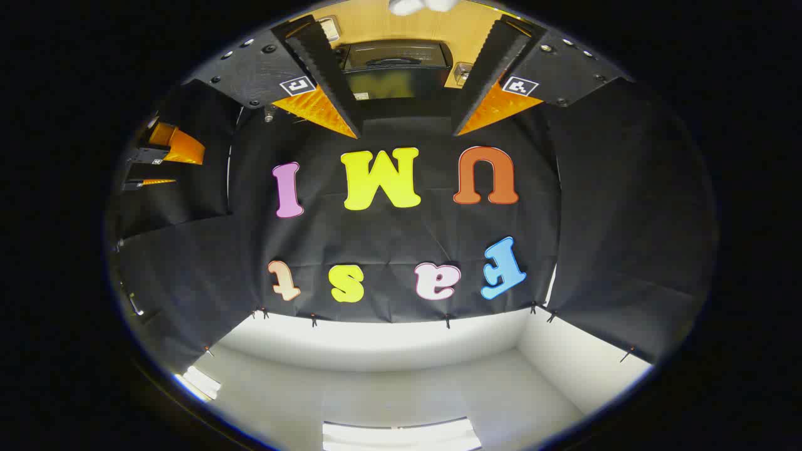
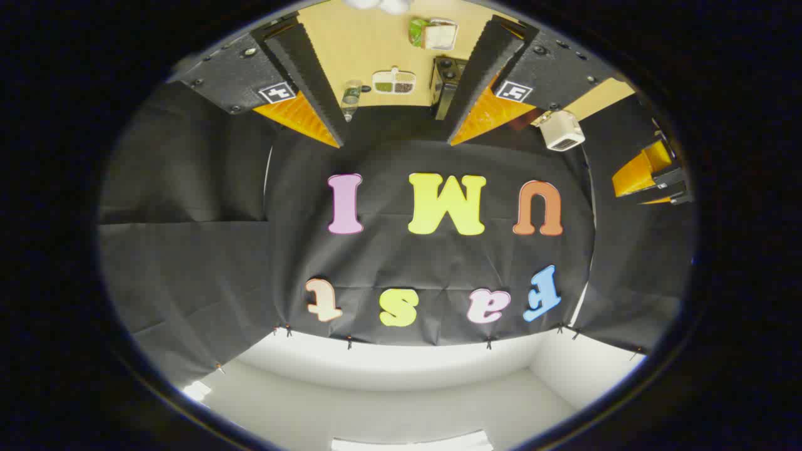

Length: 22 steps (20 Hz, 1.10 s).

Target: Open the electric oven with the left hand, put the food in, and close the electric oven.

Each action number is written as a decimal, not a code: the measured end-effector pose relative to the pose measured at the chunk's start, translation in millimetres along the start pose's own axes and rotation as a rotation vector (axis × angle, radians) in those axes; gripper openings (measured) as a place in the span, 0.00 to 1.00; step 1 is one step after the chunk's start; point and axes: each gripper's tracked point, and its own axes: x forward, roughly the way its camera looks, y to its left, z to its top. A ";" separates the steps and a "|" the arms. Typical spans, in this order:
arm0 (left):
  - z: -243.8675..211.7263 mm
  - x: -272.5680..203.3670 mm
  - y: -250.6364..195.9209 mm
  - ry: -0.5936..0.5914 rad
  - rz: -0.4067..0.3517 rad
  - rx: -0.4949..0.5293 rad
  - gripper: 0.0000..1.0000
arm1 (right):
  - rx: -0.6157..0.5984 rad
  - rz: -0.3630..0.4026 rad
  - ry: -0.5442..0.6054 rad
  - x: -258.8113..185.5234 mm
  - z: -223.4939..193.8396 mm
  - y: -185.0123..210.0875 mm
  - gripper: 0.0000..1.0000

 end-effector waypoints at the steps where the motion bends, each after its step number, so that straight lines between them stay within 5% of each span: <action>1: -1.0 1.1 -0.6 0.006 -0.001 0.001 0.92 | -0.005 0.000 -0.002 2.1 1.8 0.0 0.95; 22: -45.7 25.7 12.5 0.048 0.031 0.018 0.94 | 0.026 0.000 -0.027 18.5 -0.5 -8.2 0.95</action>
